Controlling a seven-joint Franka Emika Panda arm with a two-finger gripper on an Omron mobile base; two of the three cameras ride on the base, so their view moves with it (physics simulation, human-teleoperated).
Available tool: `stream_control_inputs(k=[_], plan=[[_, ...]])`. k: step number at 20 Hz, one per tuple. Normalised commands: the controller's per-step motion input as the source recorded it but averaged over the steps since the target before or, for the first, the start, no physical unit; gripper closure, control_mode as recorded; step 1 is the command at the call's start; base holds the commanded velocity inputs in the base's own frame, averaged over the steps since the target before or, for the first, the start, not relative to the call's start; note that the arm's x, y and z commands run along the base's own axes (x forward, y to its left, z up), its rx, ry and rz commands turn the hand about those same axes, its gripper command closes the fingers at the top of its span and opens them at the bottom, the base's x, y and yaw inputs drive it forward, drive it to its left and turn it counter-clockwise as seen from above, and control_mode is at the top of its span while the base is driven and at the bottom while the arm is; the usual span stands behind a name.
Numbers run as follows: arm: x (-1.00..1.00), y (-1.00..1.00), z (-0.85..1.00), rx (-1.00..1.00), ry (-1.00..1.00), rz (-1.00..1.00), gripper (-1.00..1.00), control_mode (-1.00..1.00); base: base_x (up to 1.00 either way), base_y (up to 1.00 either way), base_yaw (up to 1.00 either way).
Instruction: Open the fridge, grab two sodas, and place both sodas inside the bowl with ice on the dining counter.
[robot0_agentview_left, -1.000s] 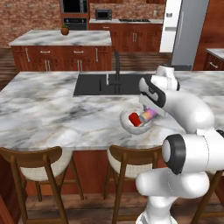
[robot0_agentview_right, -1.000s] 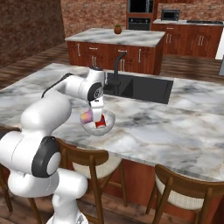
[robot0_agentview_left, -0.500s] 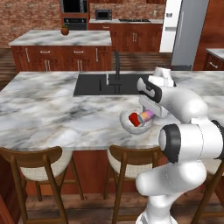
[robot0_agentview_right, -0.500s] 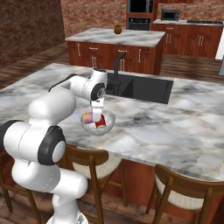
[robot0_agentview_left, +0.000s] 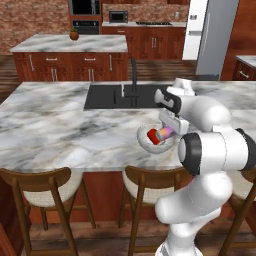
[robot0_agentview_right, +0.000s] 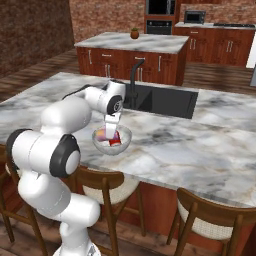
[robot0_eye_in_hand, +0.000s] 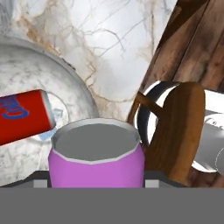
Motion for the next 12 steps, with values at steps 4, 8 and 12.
stream_control_inputs(k=[4,8,12], plan=[[0.18,0.00,-0.17,0.00,0.05,-0.09,1.00,-1.00,0.00,0.00,0.00],[0.17,0.00,-0.16,0.00,0.03,-0.09,1.00,-1.00,0.00,0.00,0.00],[0.18,0.00,-0.13,0.00,0.01,-0.09,1.00,-1.00,0.00,0.00,0.00]])
